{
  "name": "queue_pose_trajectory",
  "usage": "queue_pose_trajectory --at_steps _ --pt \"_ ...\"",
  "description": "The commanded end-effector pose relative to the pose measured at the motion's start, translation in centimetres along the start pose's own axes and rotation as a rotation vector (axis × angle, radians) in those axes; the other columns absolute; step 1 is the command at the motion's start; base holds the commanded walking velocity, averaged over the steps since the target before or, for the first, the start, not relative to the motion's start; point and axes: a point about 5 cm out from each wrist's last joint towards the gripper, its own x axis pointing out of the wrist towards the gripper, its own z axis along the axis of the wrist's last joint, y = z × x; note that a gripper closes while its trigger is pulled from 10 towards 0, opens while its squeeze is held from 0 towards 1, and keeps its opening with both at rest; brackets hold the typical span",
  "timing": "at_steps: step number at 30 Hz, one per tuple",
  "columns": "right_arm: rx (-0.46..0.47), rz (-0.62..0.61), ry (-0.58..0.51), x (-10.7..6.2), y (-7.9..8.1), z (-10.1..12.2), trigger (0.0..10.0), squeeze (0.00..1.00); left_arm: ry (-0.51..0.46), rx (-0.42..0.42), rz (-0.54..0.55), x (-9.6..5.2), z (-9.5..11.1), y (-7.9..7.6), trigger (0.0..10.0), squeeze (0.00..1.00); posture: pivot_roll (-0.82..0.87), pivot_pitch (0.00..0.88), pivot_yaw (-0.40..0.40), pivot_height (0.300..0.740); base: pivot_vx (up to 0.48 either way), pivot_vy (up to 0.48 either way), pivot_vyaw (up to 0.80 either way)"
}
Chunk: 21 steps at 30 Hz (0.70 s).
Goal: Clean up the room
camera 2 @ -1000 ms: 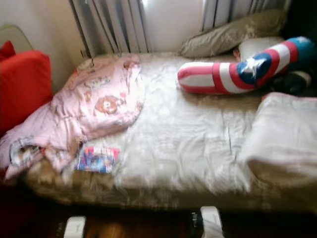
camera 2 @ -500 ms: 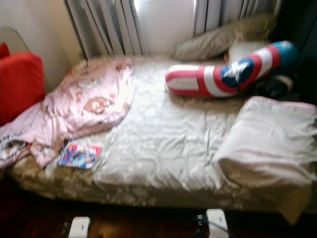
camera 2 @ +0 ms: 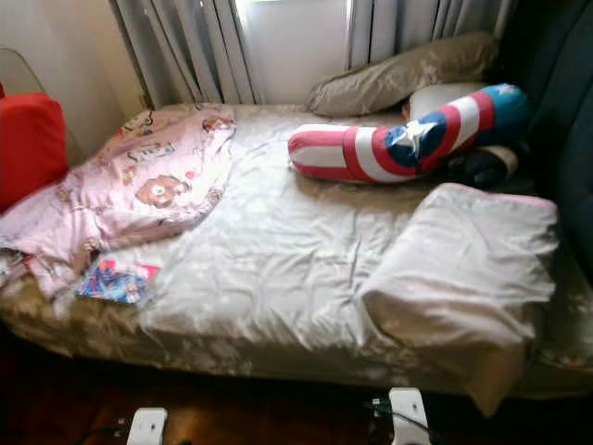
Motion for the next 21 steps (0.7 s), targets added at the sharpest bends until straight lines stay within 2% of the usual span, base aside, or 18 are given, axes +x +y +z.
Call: queue_pose_trajectory --at_steps 1,11,21 --pt "0.016 0.02 0.002 0.09 0.81 -0.03 10.0 0.0 0.014 0.01 0.013 -0.19 -0.4 0.64 10.0 0.0 0.03 0.0 0.057 0.713 0.0 -0.319 0.0" --pt "0.014 0.021 -0.001 0.08 0.79 -0.02 10.0 0.0 0.006 0.011 0.011 -0.16 -0.27 0.6 10.0 0.0 0.02 0.0 0.061 0.713 0.0 -0.317 0.0" --pt "0.011 0.022 0.008 -0.04 0.86 -0.6 10.0 0.0 0.026 -0.007 0.008 -0.42 -0.99 0.71 10.0 0.0 0.0 0.0 0.079 0.713 0.0 0.0 0.0"
